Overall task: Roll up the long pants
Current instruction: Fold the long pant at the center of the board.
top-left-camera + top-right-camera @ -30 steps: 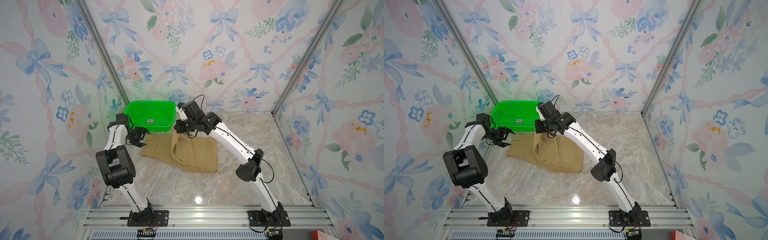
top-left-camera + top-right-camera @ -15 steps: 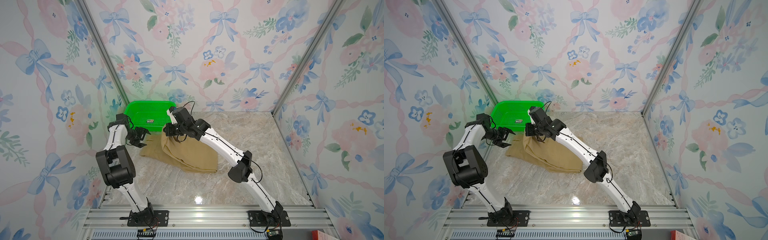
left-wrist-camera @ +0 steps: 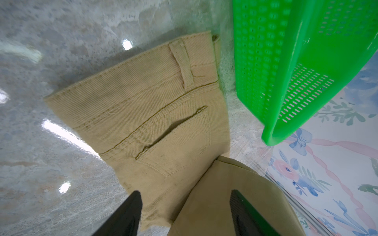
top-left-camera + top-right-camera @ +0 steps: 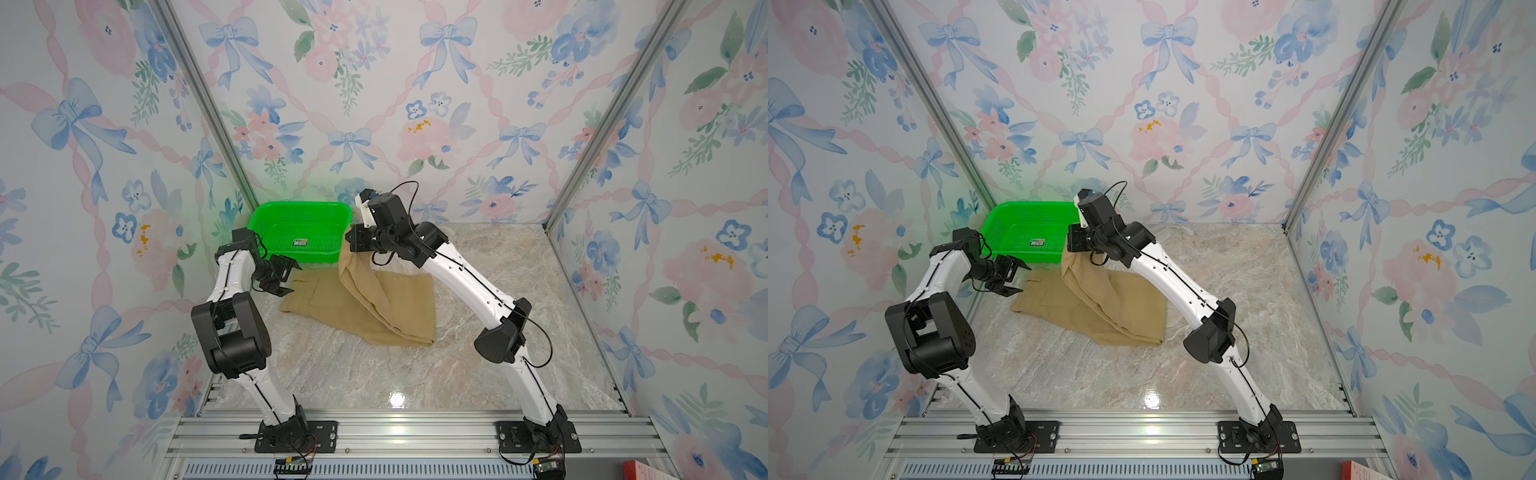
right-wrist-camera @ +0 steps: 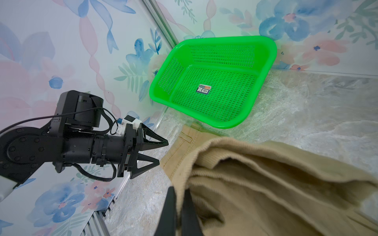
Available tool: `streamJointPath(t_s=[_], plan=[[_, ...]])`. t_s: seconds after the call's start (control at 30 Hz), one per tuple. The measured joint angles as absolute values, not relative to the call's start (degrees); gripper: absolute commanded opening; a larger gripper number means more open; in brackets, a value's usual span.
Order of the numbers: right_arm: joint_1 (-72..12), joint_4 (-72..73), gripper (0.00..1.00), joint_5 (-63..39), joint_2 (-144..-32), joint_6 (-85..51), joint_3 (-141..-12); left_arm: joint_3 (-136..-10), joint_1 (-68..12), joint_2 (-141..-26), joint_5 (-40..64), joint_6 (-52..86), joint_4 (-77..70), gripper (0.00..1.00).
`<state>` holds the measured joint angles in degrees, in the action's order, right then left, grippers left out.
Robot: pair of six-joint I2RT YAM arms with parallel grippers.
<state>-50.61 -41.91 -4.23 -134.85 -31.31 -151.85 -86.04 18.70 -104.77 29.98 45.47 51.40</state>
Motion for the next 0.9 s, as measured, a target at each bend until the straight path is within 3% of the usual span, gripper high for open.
streamJointPath(t_s=[0.33,0.7,0.9], plan=[[-51.9,-40.8,0.0,-5.4,-143.6,-34.0,-153.4,-85.2,18.7,-104.7,30.0,45.5,51.2,0.71],[-44.9,-42.7,0.0,0.9,-129.6,-29.9,-149.9,-85.2,18.7,-104.7,30.0,45.5,51.2,0.71],[-45.6,-41.9,0.0,2.2,-129.1,-29.8,-149.9,-85.1,18.7,-104.7,30.2,45.5,50.9,0.71]])
